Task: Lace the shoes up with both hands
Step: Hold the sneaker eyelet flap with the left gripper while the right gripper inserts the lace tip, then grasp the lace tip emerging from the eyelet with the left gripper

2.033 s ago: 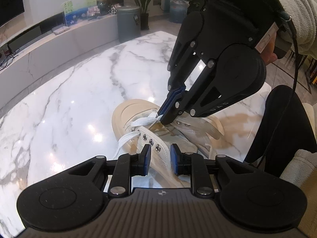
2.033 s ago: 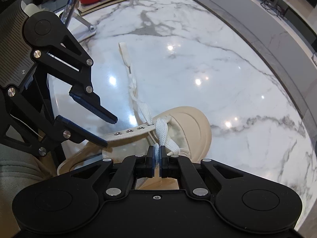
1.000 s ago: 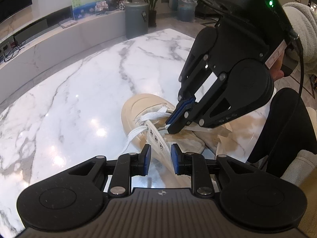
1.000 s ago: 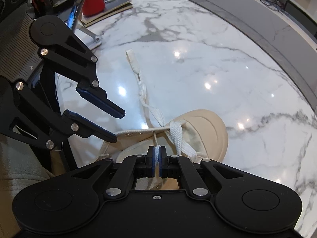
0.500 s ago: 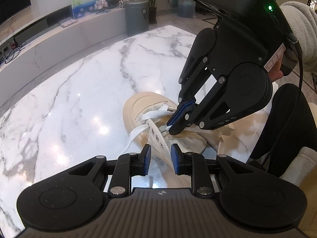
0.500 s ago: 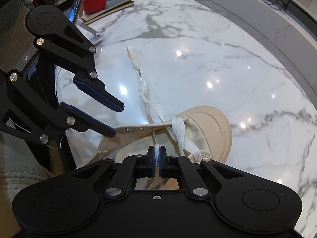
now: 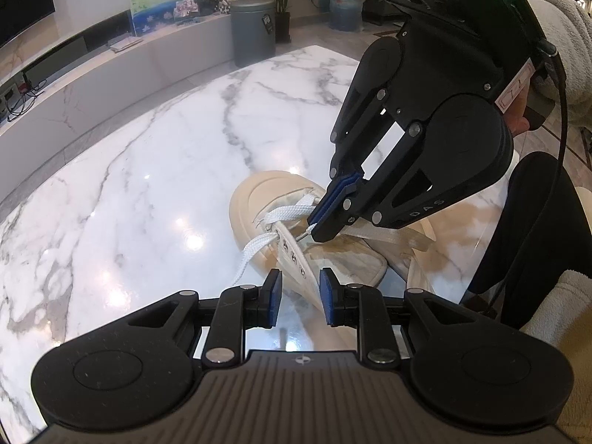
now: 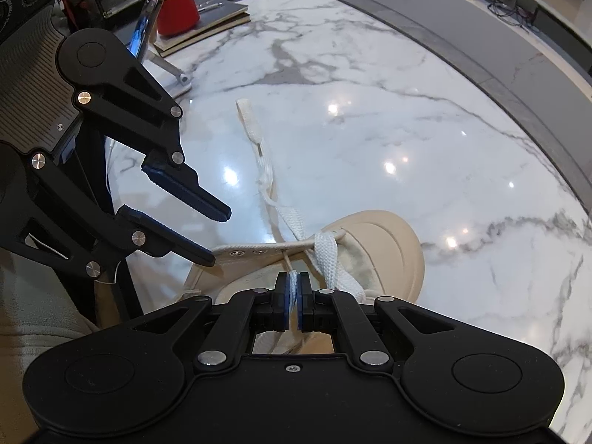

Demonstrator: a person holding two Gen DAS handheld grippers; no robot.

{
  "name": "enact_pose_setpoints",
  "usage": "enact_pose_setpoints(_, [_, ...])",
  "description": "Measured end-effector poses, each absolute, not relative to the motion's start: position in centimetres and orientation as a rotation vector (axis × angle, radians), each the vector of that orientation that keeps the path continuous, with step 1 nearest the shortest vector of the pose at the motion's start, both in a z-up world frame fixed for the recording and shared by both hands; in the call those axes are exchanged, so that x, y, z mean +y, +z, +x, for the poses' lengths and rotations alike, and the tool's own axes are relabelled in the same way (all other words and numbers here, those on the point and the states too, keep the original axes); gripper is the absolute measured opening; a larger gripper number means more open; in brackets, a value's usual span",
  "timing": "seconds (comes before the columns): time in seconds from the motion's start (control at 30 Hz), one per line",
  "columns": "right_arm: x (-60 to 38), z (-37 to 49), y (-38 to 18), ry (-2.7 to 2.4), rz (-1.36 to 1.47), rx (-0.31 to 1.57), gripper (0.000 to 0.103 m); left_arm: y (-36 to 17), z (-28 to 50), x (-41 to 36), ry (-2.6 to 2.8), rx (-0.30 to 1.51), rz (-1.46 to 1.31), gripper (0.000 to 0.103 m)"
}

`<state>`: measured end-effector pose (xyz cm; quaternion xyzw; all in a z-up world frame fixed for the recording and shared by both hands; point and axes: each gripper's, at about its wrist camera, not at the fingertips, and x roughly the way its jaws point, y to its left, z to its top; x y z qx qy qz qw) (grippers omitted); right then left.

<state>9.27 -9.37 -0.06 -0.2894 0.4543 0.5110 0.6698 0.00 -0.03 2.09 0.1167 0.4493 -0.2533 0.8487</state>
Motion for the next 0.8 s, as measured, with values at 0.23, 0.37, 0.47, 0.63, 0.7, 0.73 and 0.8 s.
enact_pose_setpoints(0.23, [-8.7, 9.5, -0.7, 1.163, -0.666, 1.026, 0.002, 2.3, 0.1, -0.4, -0.556, 0.943, 0.279, 0.022])
enact_pose_setpoints(0.37, [-8.5, 9.5, -0.6, 1.181, -0.675, 1.009, 0.002, 2.9, 0.0, -0.8, -0.588, 0.931, 0.335, 0.022])
enact_pose_setpoints(0.47, [-8.4, 9.3, -0.5, 1.198, -0.696, 0.992, 0.002, 3.6, 0.1, -0.9, -0.607, 0.916, 0.412, 0.022])
enact_pose_setpoints(0.63, [-8.5, 9.3, -0.5, 1.215, -0.709, 0.977, 0.002, 2.7, 0.8, -1.8, -0.624, 0.898, 0.643, 0.022])
enact_pose_setpoints(0.7, [-8.4, 8.6, -0.6, 1.210, -0.705, 0.974, 0.002, 1.7, 0.9, -2.4, -0.663, 0.888, 0.736, 0.021])
enact_pose_setpoints(0.73, [-8.4, 8.4, -0.6, 1.211, -0.704, 0.974, 0.002, 1.2, 1.1, -2.7, -0.686, 0.884, 0.770, 0.018])
enact_pose_setpoints(0.8, [-8.5, 8.2, -0.6, 1.217, -0.701, 0.976, 0.002, 0.2, 1.3, -3.2, -0.723, 0.868, 0.830, 0.015])
